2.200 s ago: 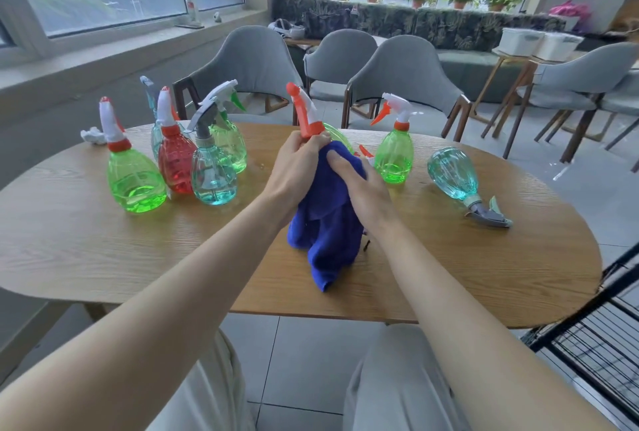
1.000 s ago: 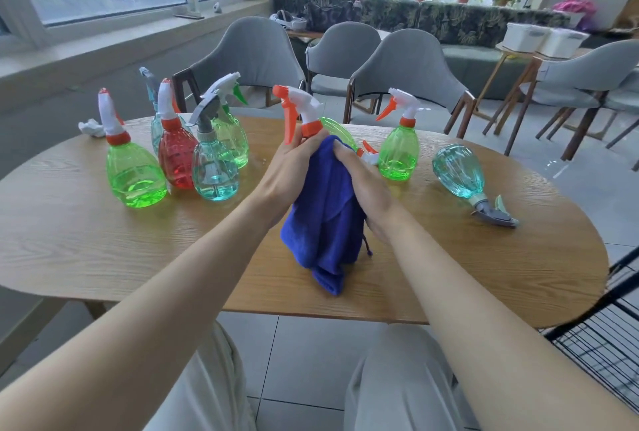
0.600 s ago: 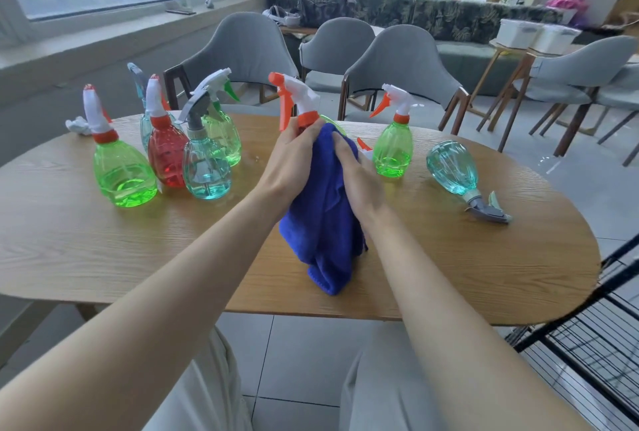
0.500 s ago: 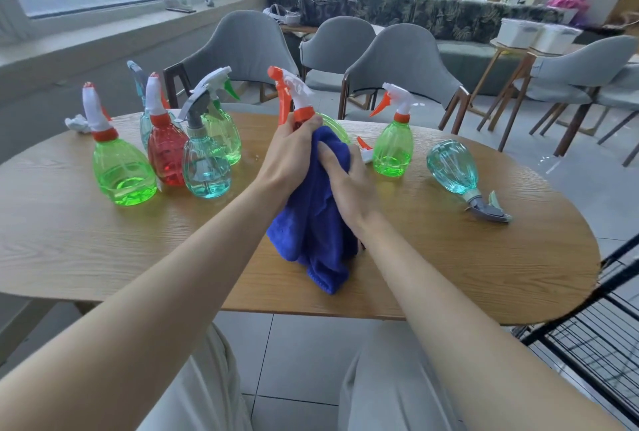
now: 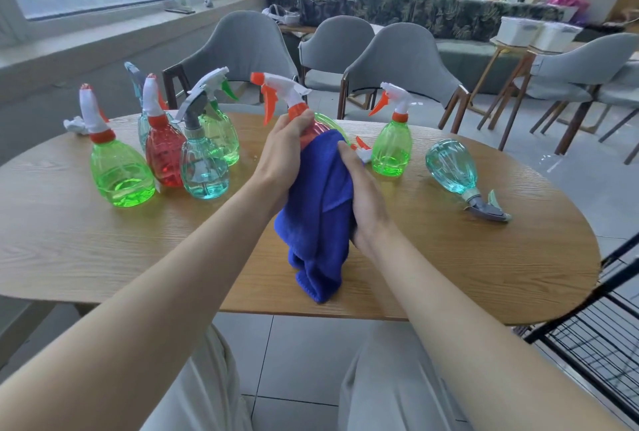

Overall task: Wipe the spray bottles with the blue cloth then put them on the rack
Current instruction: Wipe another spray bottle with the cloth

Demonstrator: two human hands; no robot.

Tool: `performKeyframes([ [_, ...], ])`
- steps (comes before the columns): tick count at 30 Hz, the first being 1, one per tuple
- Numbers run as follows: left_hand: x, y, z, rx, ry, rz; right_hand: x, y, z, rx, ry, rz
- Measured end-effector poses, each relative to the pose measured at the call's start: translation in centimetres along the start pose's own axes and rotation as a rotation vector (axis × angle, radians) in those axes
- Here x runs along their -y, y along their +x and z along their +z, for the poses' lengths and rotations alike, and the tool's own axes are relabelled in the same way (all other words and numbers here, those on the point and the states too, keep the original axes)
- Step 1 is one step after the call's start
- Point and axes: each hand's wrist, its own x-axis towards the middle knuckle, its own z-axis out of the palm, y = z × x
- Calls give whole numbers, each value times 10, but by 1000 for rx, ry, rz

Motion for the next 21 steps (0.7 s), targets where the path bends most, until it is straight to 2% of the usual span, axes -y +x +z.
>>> performKeyframes([
  [3,2,3,-3,-26,-19,-21,-5,4,0,-87,-80,-112],
  [7,4,1,-3,28,-129,40,6,7,-4,65,61,57],
  [10,5,1,-3,20,-170,54,6,6,-8,87,140,167],
  [12,4,-1,1,-1,-115,76,4,5,-10,93,187,159],
  [14,3,-1,4,-43,45,94,2,4,-7,54,187,95],
  [16,5,2,6,-84,154,91,1,6,-4,-79,80,-25],
  [18,7,5,6,-122,172,47,1,9,-3,-212,-157,-195],
  [21,2,5,8,-127,29,-47,-3,5,-3,-157,-551,-468],
])
